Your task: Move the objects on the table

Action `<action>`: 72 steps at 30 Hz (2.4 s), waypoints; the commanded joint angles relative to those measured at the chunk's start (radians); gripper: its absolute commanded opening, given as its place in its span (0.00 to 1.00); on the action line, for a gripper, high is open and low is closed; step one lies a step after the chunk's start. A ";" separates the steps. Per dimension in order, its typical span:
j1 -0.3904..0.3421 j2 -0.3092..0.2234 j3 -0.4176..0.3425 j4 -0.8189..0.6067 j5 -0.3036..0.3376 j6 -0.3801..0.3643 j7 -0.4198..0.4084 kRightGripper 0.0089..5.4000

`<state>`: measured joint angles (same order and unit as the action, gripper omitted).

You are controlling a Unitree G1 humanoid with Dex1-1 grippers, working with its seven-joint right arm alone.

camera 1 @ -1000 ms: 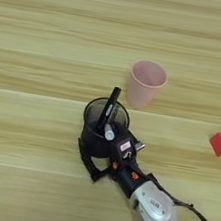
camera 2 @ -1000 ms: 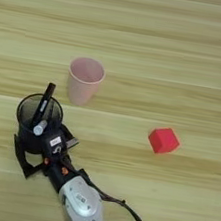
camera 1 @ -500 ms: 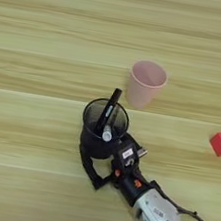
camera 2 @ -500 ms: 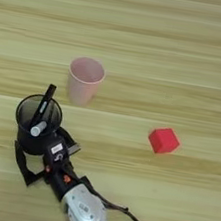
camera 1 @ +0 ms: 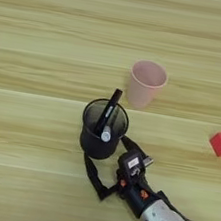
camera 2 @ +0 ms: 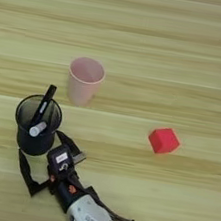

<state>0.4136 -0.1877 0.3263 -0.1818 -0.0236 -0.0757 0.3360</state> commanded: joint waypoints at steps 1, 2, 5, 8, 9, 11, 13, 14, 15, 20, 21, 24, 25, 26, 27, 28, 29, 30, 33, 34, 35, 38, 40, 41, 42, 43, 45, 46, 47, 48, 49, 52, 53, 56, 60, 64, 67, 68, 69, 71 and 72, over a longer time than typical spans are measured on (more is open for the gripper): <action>0.050 -0.032 -0.043 -0.023 0.003 0.046 -0.017 1.00; 0.054 -0.032 -0.050 -0.028 0.005 0.047 -0.020 1.00; 0.059 -0.033 -0.067 -0.043 0.006 0.055 -0.025 1.00; 0.062 -0.032 -0.078 -0.054 0.007 0.063 -0.023 1.00; 0.063 -0.032 -0.080 -0.057 0.007 0.065 -0.022 1.00; 0.067 -0.034 -0.086 -0.068 0.006 0.068 -0.021 1.00; 0.072 -0.036 -0.100 -0.080 0.006 0.074 -0.025 1.00; 0.073 -0.036 -0.107 -0.083 0.007 0.077 -0.027 1.00; 0.073 -0.036 -0.117 -0.086 0.008 0.081 -0.032 1.00; 0.069 -0.036 -0.154 -0.096 0.004 0.102 -0.045 1.00; 0.071 -0.037 -0.157 -0.101 0.004 0.105 -0.043 1.00; 0.088 -0.044 -0.169 -0.132 0.007 0.115 -0.037 1.00; 0.094 -0.045 -0.173 -0.143 0.008 0.118 -0.036 1.00; 0.099 -0.047 -0.176 -0.152 0.008 0.120 -0.036 1.00; 0.102 -0.048 -0.179 -0.157 0.008 0.122 -0.036 1.00; 0.104 -0.048 -0.183 -0.161 0.006 0.125 -0.037 1.00; 0.099 -0.047 -0.191 -0.159 0.005 0.129 -0.042 1.00; 0.092 -0.046 -0.198 -0.155 0.004 0.131 -0.048 1.00; 0.069 -0.040 -0.219 -0.132 -0.004 0.141 -0.068 1.00; 0.063 -0.037 -0.224 -0.126 -0.005 0.145 -0.075 1.00; 0.057 -0.035 -0.228 -0.120 -0.005 0.147 -0.080 1.00; 0.042 -0.029 -0.232 -0.110 -0.008 0.153 -0.093 1.00; 0.023 -0.024 -0.236 -0.092 -0.009 0.157 -0.103 1.00; 0.013 -0.021 -0.238 -0.082 -0.013 0.158 -0.109 1.00; -0.002 -0.017 -0.239 -0.068 -0.014 0.160 -0.115 1.00; -0.014 -0.015 -0.240 -0.056 -0.015 0.162 -0.119 1.00; -0.051 -0.010 -0.250 -0.024 -0.013 0.174 -0.130 1.00; -0.069 -0.009 -0.253 -0.011 -0.010 0.177 -0.132 1.00; -0.089 -0.007 -0.260 0.010 -0.007 0.182 -0.137 1.00; -0.111 -0.005 -0.267 0.034 -0.001 0.185 -0.138 1.00; -0.129 -0.004 -0.274 0.054 0.003 0.188 -0.139 1.00; -0.182 0.000 -0.281 0.123 0.004 0.186 -0.141 1.00; -0.194 0.001 -0.281 0.142 0.004 0.182 -0.141 1.00; -0.221 0.003 -0.278 0.182 0.013 0.175 -0.126 1.00; -0.242 0.008 -0.273 0.210 0.024 0.164 -0.117 1.00; -0.255 0.012 -0.267 0.235 0.027 0.155 -0.107 1.00; -0.277 0.019 -0.260 0.260 0.039 0.164 -0.088 1.00; -0.287 0.020 -0.260 0.267 0.042 0.169 -0.083 1.00; -0.298 0.020 -0.261 0.275 0.045 0.174 -0.078 1.00; -0.317 0.021 -0.265 0.290 0.049 0.183 -0.071 1.00; -0.326 0.021 -0.266 0.297 0.051 0.188 -0.068 1.00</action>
<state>0.0968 -0.1604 0.0546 0.0611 0.0278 0.0534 0.2589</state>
